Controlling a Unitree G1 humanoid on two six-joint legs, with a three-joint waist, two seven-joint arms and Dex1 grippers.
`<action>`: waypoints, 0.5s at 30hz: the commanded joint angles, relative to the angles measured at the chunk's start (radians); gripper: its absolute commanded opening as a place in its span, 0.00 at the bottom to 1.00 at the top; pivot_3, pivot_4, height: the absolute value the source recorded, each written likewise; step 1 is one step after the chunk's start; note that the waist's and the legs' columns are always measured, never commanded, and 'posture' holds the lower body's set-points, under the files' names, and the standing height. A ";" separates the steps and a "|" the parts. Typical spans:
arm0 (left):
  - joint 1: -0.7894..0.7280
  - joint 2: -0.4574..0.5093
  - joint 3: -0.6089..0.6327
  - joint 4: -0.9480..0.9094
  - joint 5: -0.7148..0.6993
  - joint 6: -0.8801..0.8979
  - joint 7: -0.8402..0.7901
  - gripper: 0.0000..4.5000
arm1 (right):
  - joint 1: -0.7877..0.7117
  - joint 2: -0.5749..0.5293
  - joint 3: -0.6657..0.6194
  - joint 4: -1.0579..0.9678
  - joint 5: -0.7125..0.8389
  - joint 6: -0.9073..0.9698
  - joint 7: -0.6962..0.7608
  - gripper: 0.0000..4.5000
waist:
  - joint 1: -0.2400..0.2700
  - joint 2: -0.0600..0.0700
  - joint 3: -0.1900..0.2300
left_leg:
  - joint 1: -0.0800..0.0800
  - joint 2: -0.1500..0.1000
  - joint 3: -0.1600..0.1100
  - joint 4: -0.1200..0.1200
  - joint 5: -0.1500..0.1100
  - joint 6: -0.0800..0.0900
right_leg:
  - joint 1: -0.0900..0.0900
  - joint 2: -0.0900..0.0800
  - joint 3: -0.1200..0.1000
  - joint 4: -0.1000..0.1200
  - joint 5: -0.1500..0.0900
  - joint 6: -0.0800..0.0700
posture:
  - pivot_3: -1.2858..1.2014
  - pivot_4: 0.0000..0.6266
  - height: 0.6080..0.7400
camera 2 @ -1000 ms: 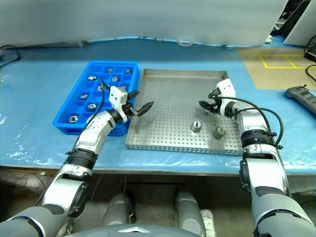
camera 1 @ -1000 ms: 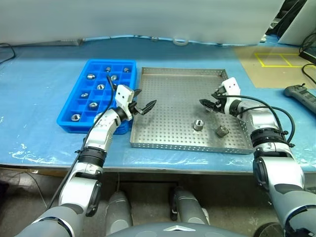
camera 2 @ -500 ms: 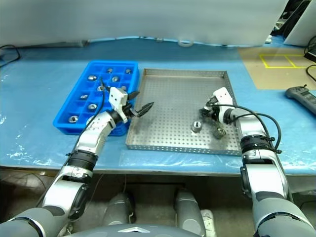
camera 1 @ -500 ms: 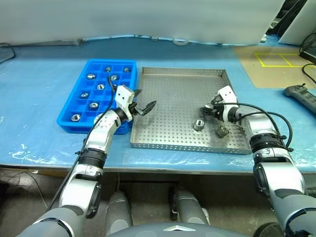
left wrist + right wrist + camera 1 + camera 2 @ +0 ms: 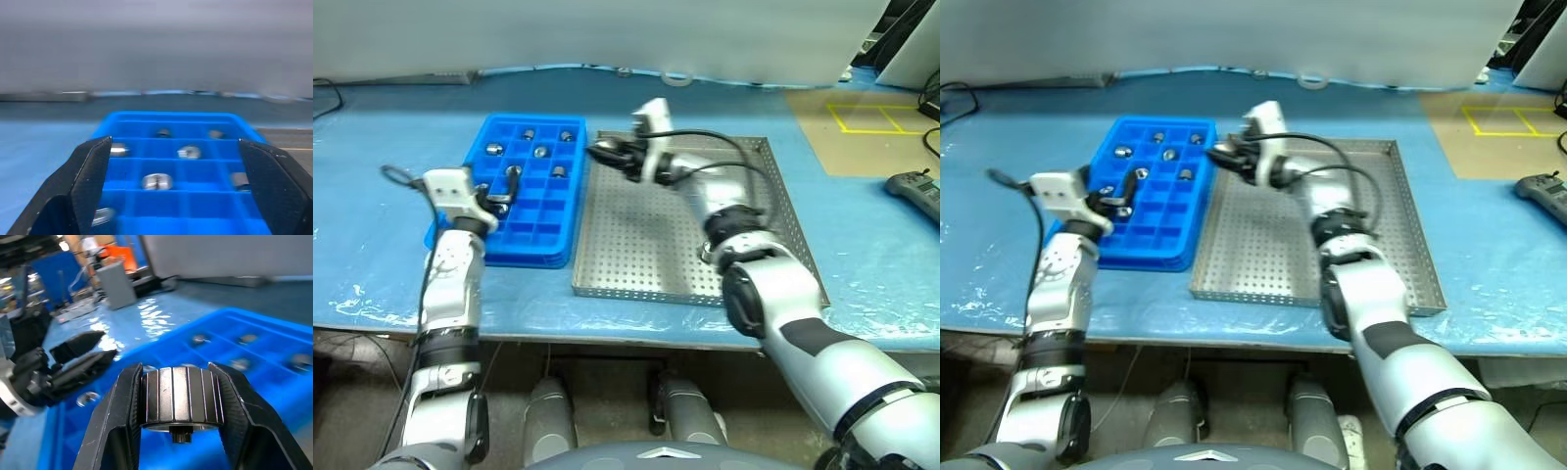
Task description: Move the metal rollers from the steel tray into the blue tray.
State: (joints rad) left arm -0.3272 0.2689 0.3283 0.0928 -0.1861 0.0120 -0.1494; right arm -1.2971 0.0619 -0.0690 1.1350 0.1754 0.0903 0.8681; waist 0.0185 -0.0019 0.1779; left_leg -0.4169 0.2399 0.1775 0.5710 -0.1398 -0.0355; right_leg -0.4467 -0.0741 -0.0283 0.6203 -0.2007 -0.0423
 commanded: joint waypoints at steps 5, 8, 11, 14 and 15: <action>0.182 -0.005 0.077 -0.257 0.006 0.066 0.119 1.00 | -0.080 0.089 0.074 0.118 -0.123 -0.164 -0.117 0.37 | 0.096 -0.001 0.000 | -0.003 0.000 -0.002 -0.001 -0.002 -0.002 | 0.000 -0.001 -0.004 -0.001 -0.002 -0.003 | 0.62 0.24 1.00; 0.243 -0.020 0.091 -0.316 0.000 0.090 0.143 1.00 | -0.084 0.088 0.085 0.149 -0.162 -0.178 -0.201 0.37 | 0.124 0.000 0.001 | -0.003 0.000 -0.002 0.000 -0.001 -0.002 | 0.002 -0.002 -0.004 -0.002 -0.002 -0.003 | 0.63 0.24 1.00; 0.283 -0.030 0.088 -0.350 0.000 0.104 0.152 1.00 | -0.089 0.079 0.091 0.170 -0.204 -0.186 -0.302 0.37 | 0.134 0.000 0.001 | 0.000 0.000 -0.003 0.000 0.000 -0.004 | 0.003 -0.002 -0.003 0.001 -0.003 -0.002 | 0.64 0.24 1.00; 0.293 -0.032 0.086 -0.362 0.000 0.113 0.155 1.00 | -0.097 0.071 0.083 0.181 -0.226 -0.183 -0.391 0.37 | 0.136 0.000 0.001 | 0.003 0.000 -0.004 -0.005 0.001 -0.007 | 0.003 -0.001 -0.003 0.003 -0.006 0.004 | 0.64 0.24 1.00; 0.292 -0.031 0.084 -0.363 0.000 0.116 0.154 1.00 | -0.099 0.070 0.077 0.184 -0.228 -0.179 -0.415 0.37 | 0.136 0.000 0.001 | 0.004 0.000 -0.004 -0.007 0.002 -0.008 | 0.003 -0.001 -0.003 0.003 -0.006 0.005 | 0.64 0.24 1.00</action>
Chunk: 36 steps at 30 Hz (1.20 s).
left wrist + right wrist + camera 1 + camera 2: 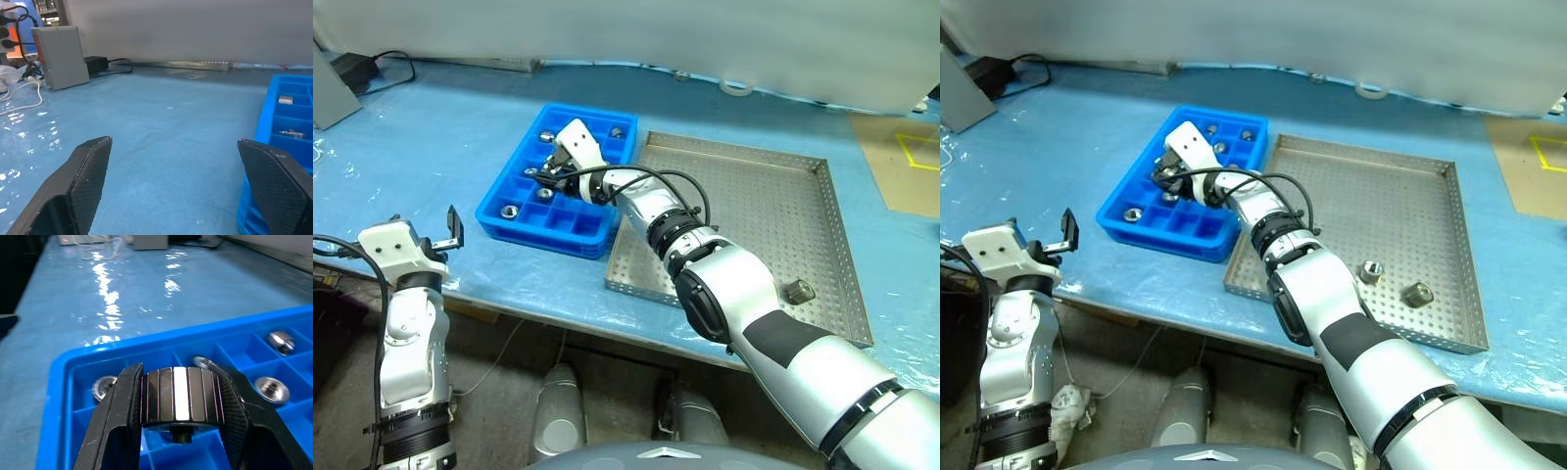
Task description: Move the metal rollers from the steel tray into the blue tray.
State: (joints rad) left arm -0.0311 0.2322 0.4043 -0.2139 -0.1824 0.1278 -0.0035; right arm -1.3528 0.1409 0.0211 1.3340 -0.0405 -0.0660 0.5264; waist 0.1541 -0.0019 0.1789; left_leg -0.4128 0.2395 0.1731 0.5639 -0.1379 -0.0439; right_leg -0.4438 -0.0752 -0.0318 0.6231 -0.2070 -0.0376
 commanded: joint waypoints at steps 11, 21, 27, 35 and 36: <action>-0.032 -0.001 -0.041 -0.068 0.015 0.020 0.010 1.00 | -0.049 0.009 -0.001 0.011 -0.082 0.032 -0.300 0.37 | -0.004 0.000 0.000 | -0.008 -0.001 0.000 -0.002 0.002 -0.004 | -0.011 0.002 0.002 0.000 0.002 -0.002 | 0.65 0.24 1.00; 0.059 0.023 -0.135 -0.192 -0.054 0.029 -0.150 1.00 | -0.042 0.044 -0.040 0.016 -0.067 0.078 -0.319 0.37 | 0.001 0.000 0.000 | -0.009 -0.001 0.000 -0.002 0.002 -0.004 | -0.012 0.002 0.001 0.001 0.002 -0.002 | 0.67 0.24 1.00; 0.072 0.039 -0.127 -0.208 -0.059 0.046 -0.170 1.00 | -0.056 0.059 -0.060 0.016 -0.066 0.086 -0.327 0.37 | 0.003 0.000 0.000 | -0.008 -0.001 0.000 -0.002 0.002 -0.004 | -0.011 0.002 0.002 0.003 0.002 -0.002 | 0.68 0.24 1.00; 0.132 0.006 -0.135 -0.265 -0.030 0.054 -0.134 1.00 | -0.051 0.083 -0.082 0.017 -0.055 0.083 -0.260 0.37 | 0.006 0.000 0.000 | -0.008 -0.001 0.000 -0.002 0.002 -0.004 | -0.011 0.002 0.002 0.001 0.002 -0.002 | 0.71 0.24 1.00; 0.144 -0.002 -0.137 -0.271 -0.025 0.052 -0.129 1.00 | -0.047 0.084 -0.081 0.018 -0.059 0.081 -0.260 0.37 | 0.007 0.000 0.000 | -0.008 -0.001 0.000 -0.002 0.002 -0.004 | -0.011 0.002 0.002 0.001 0.002 -0.002 | 0.72 0.24 1.00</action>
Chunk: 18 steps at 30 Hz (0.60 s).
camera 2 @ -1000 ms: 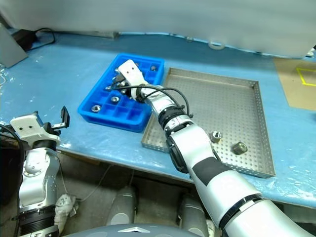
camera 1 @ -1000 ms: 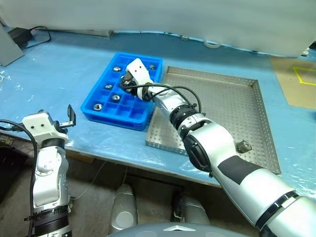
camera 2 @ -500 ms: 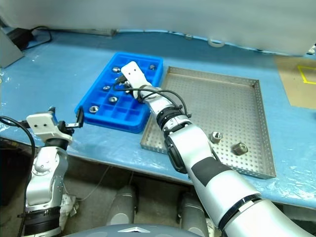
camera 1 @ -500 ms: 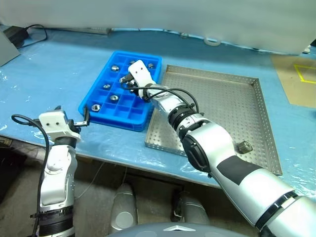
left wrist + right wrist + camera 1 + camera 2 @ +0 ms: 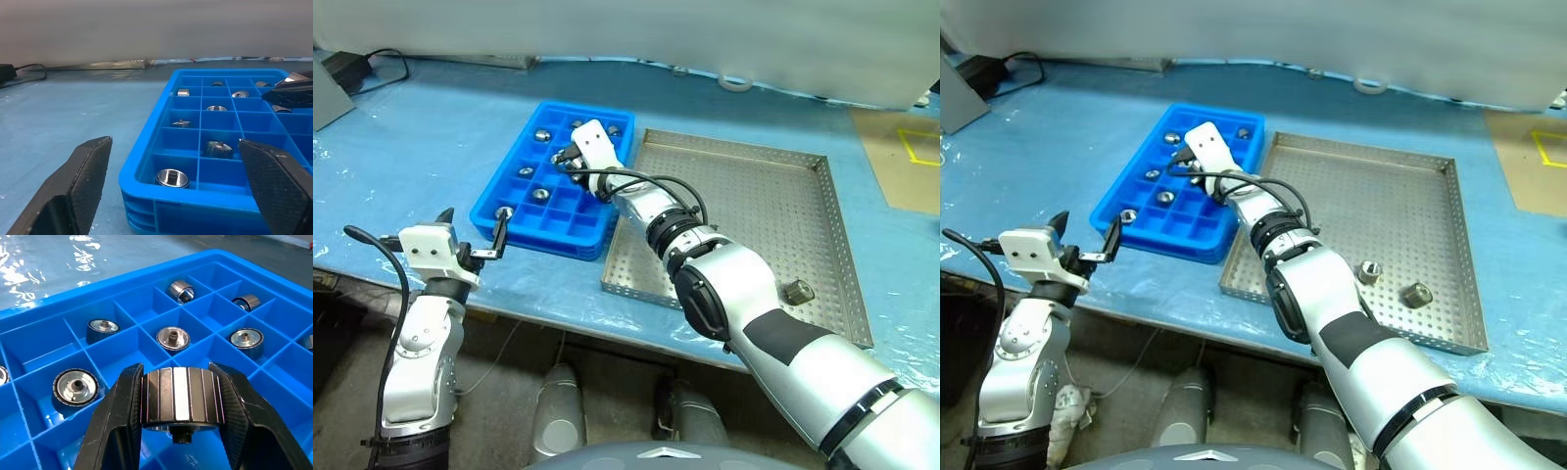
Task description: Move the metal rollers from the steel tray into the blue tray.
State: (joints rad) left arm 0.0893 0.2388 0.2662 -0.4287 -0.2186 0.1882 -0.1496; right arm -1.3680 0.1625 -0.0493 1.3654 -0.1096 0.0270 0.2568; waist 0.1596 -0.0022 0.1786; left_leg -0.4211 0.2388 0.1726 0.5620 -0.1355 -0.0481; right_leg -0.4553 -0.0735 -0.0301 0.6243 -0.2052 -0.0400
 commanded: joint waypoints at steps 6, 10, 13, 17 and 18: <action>0.068 -0.034 -0.009 -0.089 0.027 -0.009 0.036 1.00 | -0.028 0.064 -0.011 -0.011 0.006 -0.011 -0.001 0.37 | 0.026 0.000 0.000 | 0.001 0.000 0.000 0.000 0.000 0.000 | 0.000 0.000 0.000 0.001 0.000 0.000 | 0.73 0.24 1.00; 0.081 -0.042 -0.011 -0.104 0.035 -0.006 0.045 1.00 | -0.032 0.064 -0.014 -0.010 0.007 -0.009 -0.014 0.37 | 0.049 0.000 0.000 | 0.001 0.000 0.000 0.000 0.000 0.000 | 0.000 0.000 0.000 0.001 0.000 0.000 | 0.74 0.24 1.00; 0.094 -0.050 -0.023 -0.111 0.047 -0.007 0.051 1.00 | -0.036 0.059 -0.021 -0.009 0.009 -0.011 -0.029 0.37 | 0.055 0.000 0.000 | 0.000 0.000 0.000 0.000 0.000 0.000 | 0.000 0.000 0.000 0.001 0.000 0.000 | 0.74 0.24 1.00; 0.108 -0.059 -0.029 -0.117 0.051 -0.009 0.056 1.00 | -0.037 0.046 -0.026 -0.008 0.004 -0.016 -0.052 0.37 | 0.058 0.000 0.000 | 0.000 0.000 0.000 0.000 0.000 0.000 | 0.000 0.000 0.000 0.001 0.000 0.000 | 0.74 0.24 1.00; 0.108 -0.060 -0.031 -0.118 0.052 -0.008 0.056 1.00 | -0.037 0.042 -0.027 -0.008 0.002 -0.016 -0.058 0.37 | 0.059 0.000 0.000 | 0.000 0.000 0.000 0.000 0.000 0.000 | 0.000 0.000 0.000 0.001 0.000 0.000 | 0.74 0.24 1.00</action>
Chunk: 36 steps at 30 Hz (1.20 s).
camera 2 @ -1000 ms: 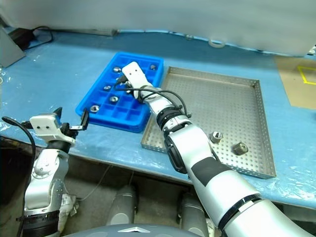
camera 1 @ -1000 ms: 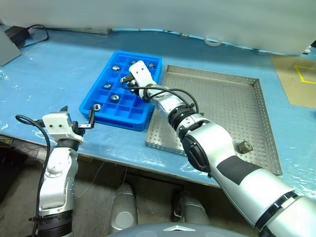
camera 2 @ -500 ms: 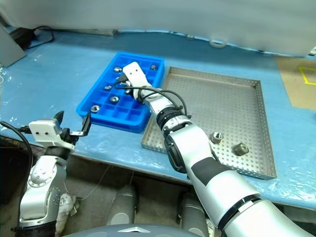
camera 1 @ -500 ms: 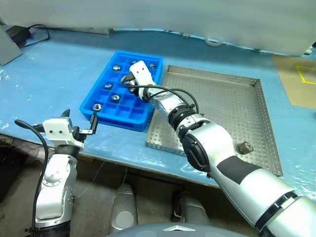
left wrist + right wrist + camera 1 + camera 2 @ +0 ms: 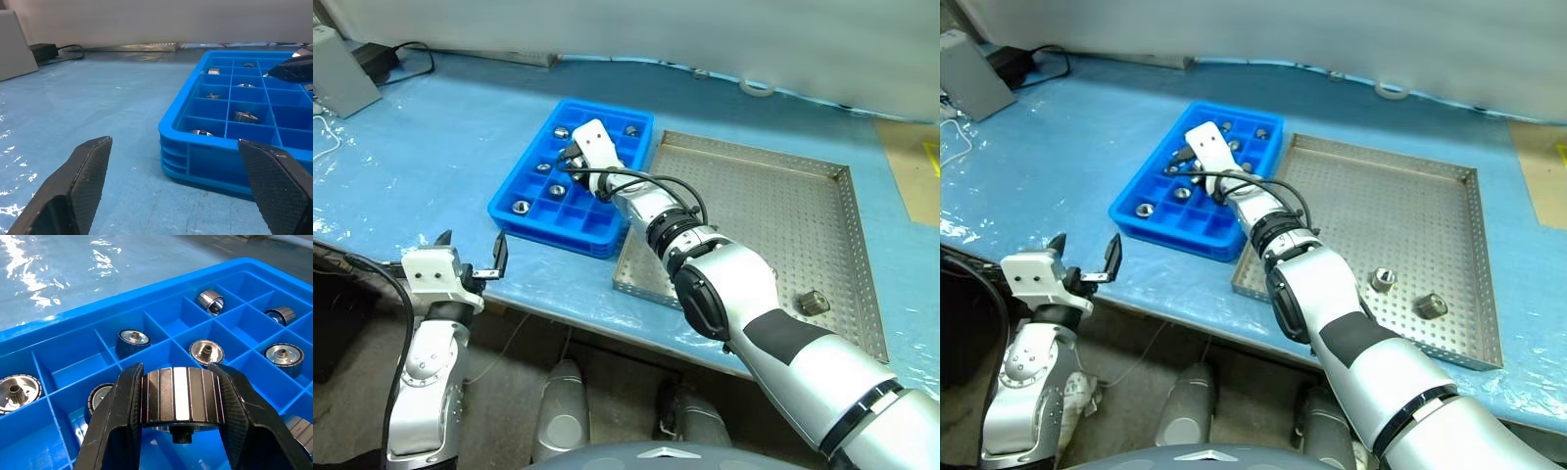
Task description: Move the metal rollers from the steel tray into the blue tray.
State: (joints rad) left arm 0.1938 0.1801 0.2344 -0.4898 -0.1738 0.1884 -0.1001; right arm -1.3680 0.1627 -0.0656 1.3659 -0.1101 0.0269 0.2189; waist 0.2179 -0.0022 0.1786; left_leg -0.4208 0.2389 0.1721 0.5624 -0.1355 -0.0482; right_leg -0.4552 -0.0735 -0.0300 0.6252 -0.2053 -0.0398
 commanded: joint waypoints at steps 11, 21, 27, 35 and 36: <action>-0.007 0.008 -0.011 -0.051 0.021 0.007 0.005 1.00 | -0.040 0.012 -0.034 -0.007 0.000 -0.013 -0.064 0.45 | 0.000 0.000 0.000 | 0.000 0.000 0.000 0.000 0.000 0.000 | 0.000 0.000 0.000 0.000 0.000 0.000 | 0.74 0.24 1.00; -0.080 0.016 -0.021 0.002 -0.001 0.015 -0.032 1.00 | -0.039 -0.044 -0.040 -0.011 -0.015 -0.062 -0.063 0.86 | -0.003 0.000 0.000 | 0.000 0.000 0.000 0.001 0.000 0.000 | 0.000 0.000 0.000 0.002 0.000 0.000 | 0.69 0.24 1.00; -0.254 0.047 -0.065 0.158 -0.028 0.004 -0.118 1.00 | -0.008 -0.123 -0.061 -0.025 0.010 -0.114 0.061 0.86 | -0.019 0.001 0.000 | 0.000 0.000 0.000 0.006 0.000 0.000 | 0.000 0.000 0.001 0.008 0.000 0.000 | 0.61 0.24 1.00; -0.659 0.067 -0.178 0.632 -0.085 -0.088 -0.447 1.00 | 0.126 -0.439 -0.065 -0.087 0.021 -0.191 0.242 0.86 | -0.102 0.003 0.001 | 0.002 0.000 0.003 0.018 0.002 0.001 | 0.002 -0.001 0.006 0.018 0.003 0.002 | 0.39 0.24 1.00; -0.706 0.063 -0.187 0.697 -0.089 -0.107 -0.488 1.00 | 0.156 -0.483 -0.060 -0.104 0.017 -0.198 0.251 0.86 | -0.118 0.003 0.001 | 0.003 -0.002 0.004 0.020 0.002 0.002 | 0.003 -0.001 0.008 0.017 0.004 0.003 | 0.39 0.24 1.00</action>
State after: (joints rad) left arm -0.4769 0.2451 0.0677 0.1571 -0.2480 0.1258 -0.5252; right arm -1.2229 -0.2846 -0.1162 1.3077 -0.1106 -0.1410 0.4488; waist 0.1001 0.0008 0.1794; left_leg -0.4185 0.2364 0.1758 0.5826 -0.1333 -0.0448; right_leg -0.4506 -0.0753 -0.0219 0.6412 -0.2008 -0.0356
